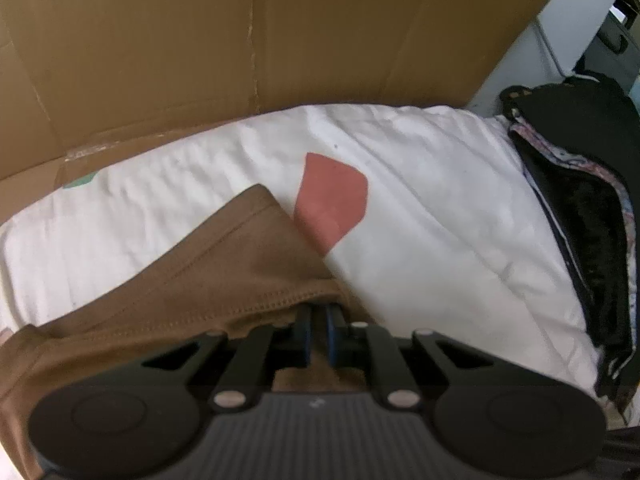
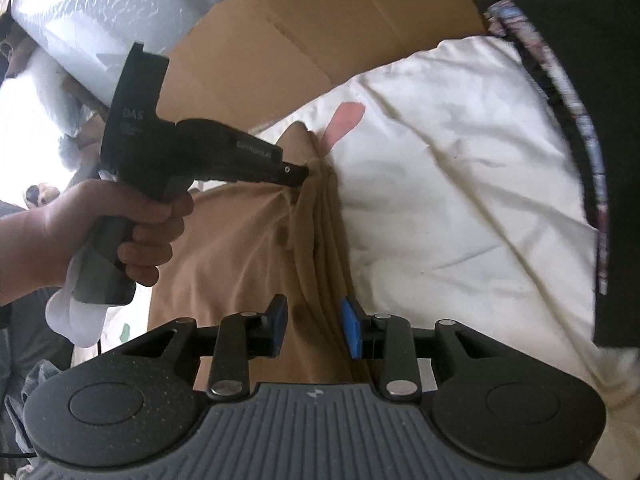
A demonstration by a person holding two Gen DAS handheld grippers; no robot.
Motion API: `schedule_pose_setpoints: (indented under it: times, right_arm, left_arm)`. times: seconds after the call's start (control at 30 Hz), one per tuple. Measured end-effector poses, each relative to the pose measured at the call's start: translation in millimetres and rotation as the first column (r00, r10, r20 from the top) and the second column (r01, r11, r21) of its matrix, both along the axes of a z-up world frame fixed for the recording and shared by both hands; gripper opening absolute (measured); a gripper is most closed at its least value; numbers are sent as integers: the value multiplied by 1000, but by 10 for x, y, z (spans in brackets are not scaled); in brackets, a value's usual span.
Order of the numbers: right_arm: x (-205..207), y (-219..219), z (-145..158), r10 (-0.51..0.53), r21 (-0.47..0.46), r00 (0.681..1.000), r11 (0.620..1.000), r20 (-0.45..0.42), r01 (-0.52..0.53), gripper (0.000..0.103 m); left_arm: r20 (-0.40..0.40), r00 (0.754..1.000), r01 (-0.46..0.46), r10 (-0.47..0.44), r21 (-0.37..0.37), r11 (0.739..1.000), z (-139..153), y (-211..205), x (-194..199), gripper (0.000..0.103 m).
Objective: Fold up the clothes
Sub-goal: 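Open the left tool and release the shirt edge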
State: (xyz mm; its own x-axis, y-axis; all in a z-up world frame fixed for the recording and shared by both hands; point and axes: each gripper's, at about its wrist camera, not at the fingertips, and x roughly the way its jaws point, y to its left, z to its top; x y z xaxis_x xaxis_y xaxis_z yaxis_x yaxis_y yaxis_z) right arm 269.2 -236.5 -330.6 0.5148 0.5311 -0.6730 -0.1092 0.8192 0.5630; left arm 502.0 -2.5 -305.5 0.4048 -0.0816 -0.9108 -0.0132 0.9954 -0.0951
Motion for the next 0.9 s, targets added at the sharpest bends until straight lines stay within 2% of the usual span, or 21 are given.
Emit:
schedule_pose_setpoints:
  times: [0.1, 0.23, 0.37, 0.4, 0.43, 0.47, 0.5, 0.53, 0.67, 0.8, 0.9]
  right_arm:
    - [22, -23, -101, -34, -47, 998, 998, -44, 32, 31]
    - [-35, -157, -213, -83, -15, 993, 996, -84, 82, 32]
    - [-122, -186, -222, -67, -22, 994, 998, -82, 65, 32]
    - [-141, -199, -227, -65, -18, 994, 998, -87, 64, 32]
    - [-154, -208, -229, -63, -15, 994, 998, -92, 61, 32]
    - [-166, -215, -230, -60, -11, 993, 998, -97, 59, 32]
    - [-176, -218, -227, -57, -7, 993, 998, -100, 56, 32]
    - [-190, -226, -219, -54, 1, 994, 999, -99, 54, 33]
    - [-262, -276, -151, -47, 65, 997, 997, -55, 51, 32]
    - [-270, -252, -33, -52, 79, 999, 996, 3, 51, 32]
    - [-236, -181, 31, -48, 77, 998, 996, 34, 45, 32]
  left_arm:
    - [-4, 1000, -10, 10, 8, 1000, -10, 9, 43, 6]
    - [-22, 999, -46, 46, 0, 999, 34, 58, 97, 6]
    - [-23, 999, -39, 38, -14, 999, 164, 139, 97, 8]
    - [-12, 999, -36, 36, -8, 999, 221, 175, 83, 11]
    - [0, 999, -36, 36, 6, 999, 278, 211, 76, 29]
    - [16, 999, -44, 44, 19, 999, 340, 272, 50, 42]
    - [32, 998, -54, 53, 32, 998, 403, 339, 20, 62]
    - [49, 997, -64, 62, 44, 997, 466, 407, -11, 63]
    - [73, 992, -104, 98, 72, 992, 640, 706, -148, 62]
    - [75, 989, -137, 130, 104, 985, 727, 1010, -293, 62]
    - [80, 985, -161, 152, 117, 980, 757, 1193, -411, 58]
